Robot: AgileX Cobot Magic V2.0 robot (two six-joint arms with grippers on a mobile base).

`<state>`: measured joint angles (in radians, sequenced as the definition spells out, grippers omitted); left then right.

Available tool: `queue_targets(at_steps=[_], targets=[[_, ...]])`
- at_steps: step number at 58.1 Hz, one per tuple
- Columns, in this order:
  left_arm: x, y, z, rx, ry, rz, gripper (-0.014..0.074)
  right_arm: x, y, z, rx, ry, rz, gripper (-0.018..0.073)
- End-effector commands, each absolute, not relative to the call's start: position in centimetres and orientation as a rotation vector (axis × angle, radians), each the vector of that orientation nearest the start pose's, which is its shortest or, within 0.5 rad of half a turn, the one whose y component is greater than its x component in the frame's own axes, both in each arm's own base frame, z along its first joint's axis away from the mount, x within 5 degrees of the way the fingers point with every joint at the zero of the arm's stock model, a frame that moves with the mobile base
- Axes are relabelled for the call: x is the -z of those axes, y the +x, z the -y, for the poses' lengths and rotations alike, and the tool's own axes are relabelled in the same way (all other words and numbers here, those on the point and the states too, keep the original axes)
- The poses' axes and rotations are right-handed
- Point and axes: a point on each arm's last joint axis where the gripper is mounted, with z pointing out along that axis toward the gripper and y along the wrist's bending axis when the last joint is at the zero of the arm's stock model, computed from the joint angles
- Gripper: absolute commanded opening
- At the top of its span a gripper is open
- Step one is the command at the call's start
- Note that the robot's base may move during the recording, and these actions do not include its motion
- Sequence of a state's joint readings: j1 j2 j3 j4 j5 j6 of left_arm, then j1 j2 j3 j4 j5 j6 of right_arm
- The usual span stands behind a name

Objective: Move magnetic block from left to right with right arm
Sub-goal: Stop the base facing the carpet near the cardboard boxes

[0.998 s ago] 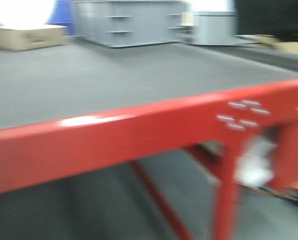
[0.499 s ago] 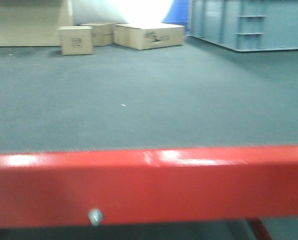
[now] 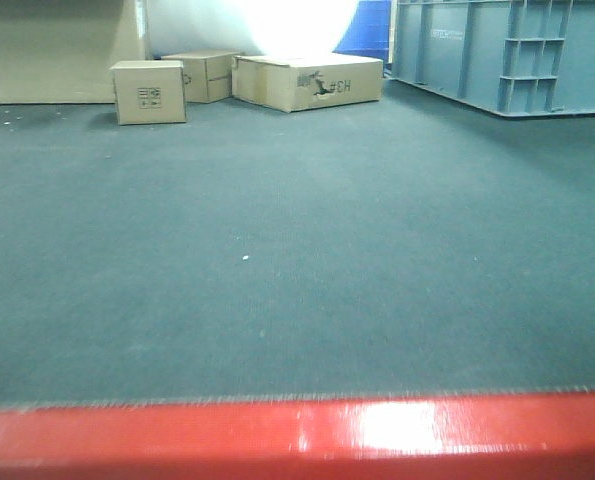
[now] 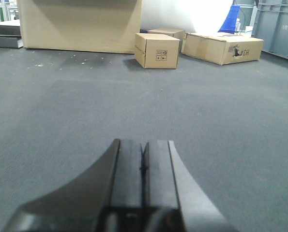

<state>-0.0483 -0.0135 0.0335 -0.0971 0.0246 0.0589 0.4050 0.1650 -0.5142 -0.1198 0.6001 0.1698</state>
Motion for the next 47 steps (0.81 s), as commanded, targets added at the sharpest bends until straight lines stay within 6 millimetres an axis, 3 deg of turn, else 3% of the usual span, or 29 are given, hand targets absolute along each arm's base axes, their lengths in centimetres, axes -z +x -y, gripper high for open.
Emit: queue_targets(at_steps=[1, 47], targets=[[-20.55, 5.57, 0.25, 0.081, -0.001, -1.446, -0.0126, -33.42, 3.68, -0.94, -0.294, -0.238, -1.624, 0.0246], [-20.55, 5.57, 0.25, 0.081, -0.001, -1.446, -0.0126, -33.43, 3.67, -0.95, -0.297, -0.237, -1.623, 0.0246]])
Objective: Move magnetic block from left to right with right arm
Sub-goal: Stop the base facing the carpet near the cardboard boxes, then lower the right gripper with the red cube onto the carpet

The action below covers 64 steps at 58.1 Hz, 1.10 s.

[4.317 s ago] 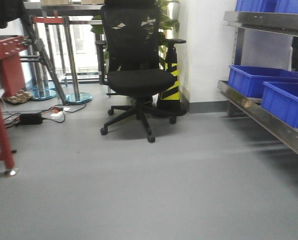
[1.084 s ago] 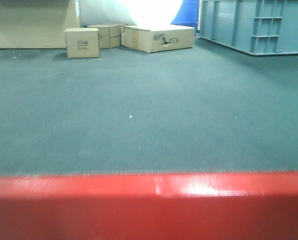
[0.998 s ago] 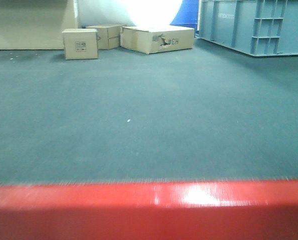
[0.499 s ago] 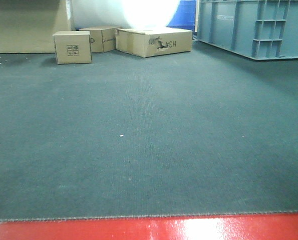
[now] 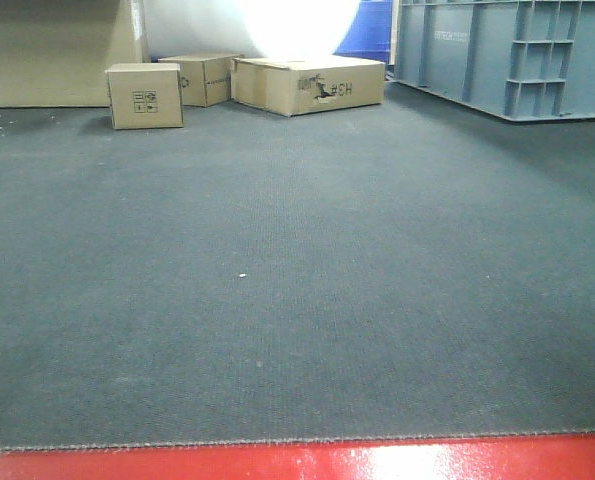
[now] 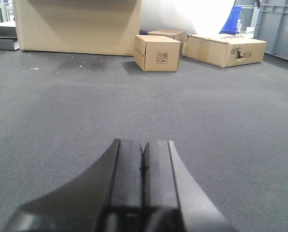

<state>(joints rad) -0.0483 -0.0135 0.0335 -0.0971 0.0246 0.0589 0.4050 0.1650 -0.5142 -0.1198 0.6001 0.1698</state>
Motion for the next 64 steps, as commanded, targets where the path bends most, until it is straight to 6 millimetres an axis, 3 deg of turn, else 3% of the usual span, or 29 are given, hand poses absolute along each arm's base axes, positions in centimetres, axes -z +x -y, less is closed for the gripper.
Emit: queue_targets(at_steps=[1, 11, 17, 28, 40, 53, 64], targets=[[-20.6, 5.6, 0.3, 0.081, -0.001, -1.446, -0.0126, -33.4, 3.7, -1.0, -0.298, -0.236, -1.625, 0.0246], [-20.6, 5.6, 0.3, 0.081, -0.001, -1.446, -0.0126, -33.9, 3.9, -1.1, -0.302, -0.237, -1.594, 0.0246], [-20.6, 5.6, 0.3, 0.081, -0.001, -1.446, -0.0126, -35.1, 5.0, -1.6, -0.266, -0.279, -1.613, 0.0246], [-20.6, 5.6, 0.3, 0.081, -0.001, -1.446, -0.0126, -37.1, 9.9, -3.7, -0.167, -0.420, -1.748, 0.0246], [-20.6, 5.6, 0.3, 0.081, -0.001, -1.446, -0.0126, -37.6, 15.8, -6.7, -0.166, -0.502, -1.936, 0.0246], [-20.6, 5.6, 0.3, 0.081, -0.001, -1.446, -0.0126, -36.3, 21.3, -11.8, -0.199, -0.654, -2.076, 0.0246], [-20.6, 5.6, 0.3, 0.081, -0.001, -1.446, -0.0126, -32.6, 25.4, -16.2, -0.210, -0.756, -2.235, 0.0246]])
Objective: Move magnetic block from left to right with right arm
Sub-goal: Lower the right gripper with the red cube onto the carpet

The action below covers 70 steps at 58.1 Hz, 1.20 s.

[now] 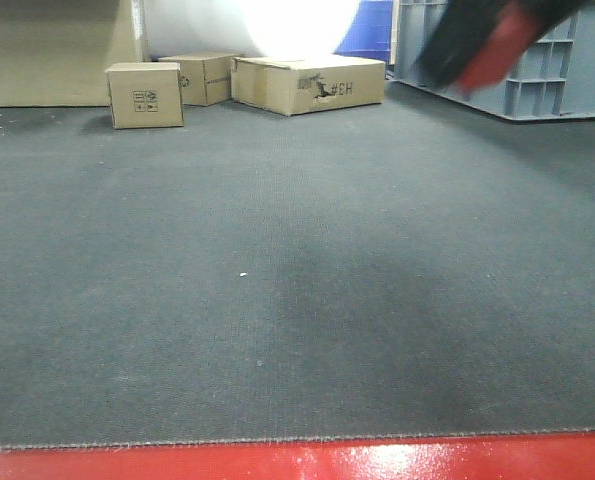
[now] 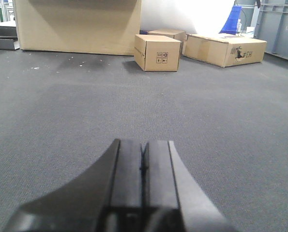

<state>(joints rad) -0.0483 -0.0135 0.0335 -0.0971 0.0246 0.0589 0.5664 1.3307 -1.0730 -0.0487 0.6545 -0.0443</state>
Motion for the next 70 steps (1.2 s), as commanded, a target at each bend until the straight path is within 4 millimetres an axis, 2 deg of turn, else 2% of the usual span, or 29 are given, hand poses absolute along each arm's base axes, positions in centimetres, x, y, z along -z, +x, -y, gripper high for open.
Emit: queue_targets(at_steps=[1, 8, 17, 25, 32, 37, 41, 52, 61, 70], targets=[[-20.6, 5.6, 0.3, 0.081, -0.001, -1.446, -0.0126, -32.2, 25.6, -16.3, -0.209, -0.759, -2.250, 0.0246], [-20.6, 5.6, 0.3, 0.081, -0.001, -1.446, -0.0126, -29.4, 27.5, -17.6, -0.193, -0.787, -2.357, 0.0246], [-20.6, 5.6, 0.3, 0.081, -0.001, -1.446, -0.0126, -26.3, 28.8, -18.4, -0.168, -0.817, -2.445, 0.0246], [-20.6, 5.6, 0.3, 0.081, -0.001, -1.446, -0.0126, -24.2, 29.4, -18.8, -0.147, -0.840, -2.512, 0.0246], [-20.6, 5.6, 0.3, 0.081, -0.001, -1.446, -0.0126, -23.2, 29.6, -19.0, -0.137, -0.850, -2.542, 0.0248], [-20.6, 5.6, 0.3, 0.081, -0.001, -1.446, -0.0126, -23.1, 29.6, -19.0, -0.135, -0.852, -2.549, 0.0253], [-20.6, 5.6, 0.3, 0.081, -0.001, -1.446, -0.0126, -23.1, 29.6, -18.9, -0.134, -0.853, -2.551, 0.0301], [-20.6, 5.6, 0.3, 0.081, -0.001, -1.446, -0.0126, -23.1, 29.4, -18.8, -0.127, -0.859, -2.571, 0.0654], [-20.6, 5.6, 0.3, 0.081, -0.001, -1.446, -0.0126, -23.7, 29.1, -18.6, -0.129, -0.855, -2.571, 0.0627], [-20.6, 5.6, 0.3, 0.081, -0.001, -1.446, -0.0126, -26.3, 28.2, -18.0, -0.154, -0.803, -2.532, 0.0617]])
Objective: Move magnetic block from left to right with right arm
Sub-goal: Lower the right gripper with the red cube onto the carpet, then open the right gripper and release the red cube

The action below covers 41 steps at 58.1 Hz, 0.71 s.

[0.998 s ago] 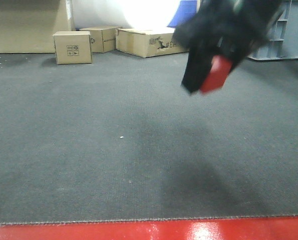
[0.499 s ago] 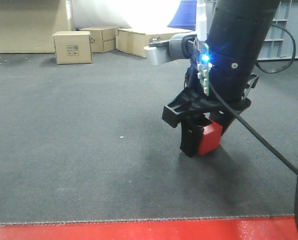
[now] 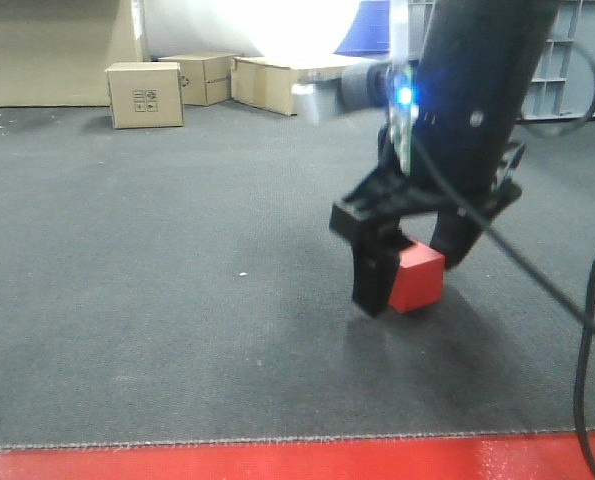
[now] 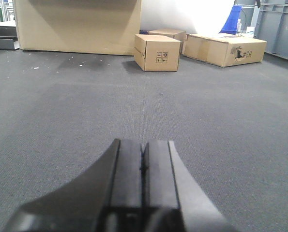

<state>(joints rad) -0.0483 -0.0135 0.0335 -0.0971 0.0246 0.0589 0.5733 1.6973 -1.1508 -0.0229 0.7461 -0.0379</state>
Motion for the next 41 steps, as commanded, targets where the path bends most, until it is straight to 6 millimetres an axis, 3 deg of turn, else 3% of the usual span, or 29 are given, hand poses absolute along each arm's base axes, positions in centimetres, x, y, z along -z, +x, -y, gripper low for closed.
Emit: queue_targets(at_steps=[1, 7, 11, 16, 24, 41], targets=[[-20.6, 5.6, 0.3, 0.081, -0.001, -1.446, -0.0126, -26.7, 27.9, -17.8, -0.158, -0.798, -2.522, 0.0611], [-20.6, 5.6, 0.3, 0.081, -0.001, -1.446, -0.0126, -29.6, 26.3, -16.8, -0.189, -0.769, -2.449, 0.0508], [-20.6, 5.6, 0.3, 0.081, -0.001, -1.446, -0.0126, -31.6, 24.7, -15.8, -0.218, -0.744, -2.383, 0.0377], [-20.6, 5.6, 0.3, 0.081, -0.001, -1.446, -0.0126, -33.2, 22.7, -14.6, -0.243, -0.720, -2.314, 0.0227], [-20.6, 5.6, 0.3, 0.081, -0.001, -1.446, -0.0126, -35.0, 19.1, -12.2, -0.275, -0.683, -2.196, 0.0066], [-20.6, 5.6, 0.3, 0.081, -0.001, -1.446, -0.0126, -35.4, 11.4, -7.4, -0.361, -0.588, -1.915, 0.0062]])
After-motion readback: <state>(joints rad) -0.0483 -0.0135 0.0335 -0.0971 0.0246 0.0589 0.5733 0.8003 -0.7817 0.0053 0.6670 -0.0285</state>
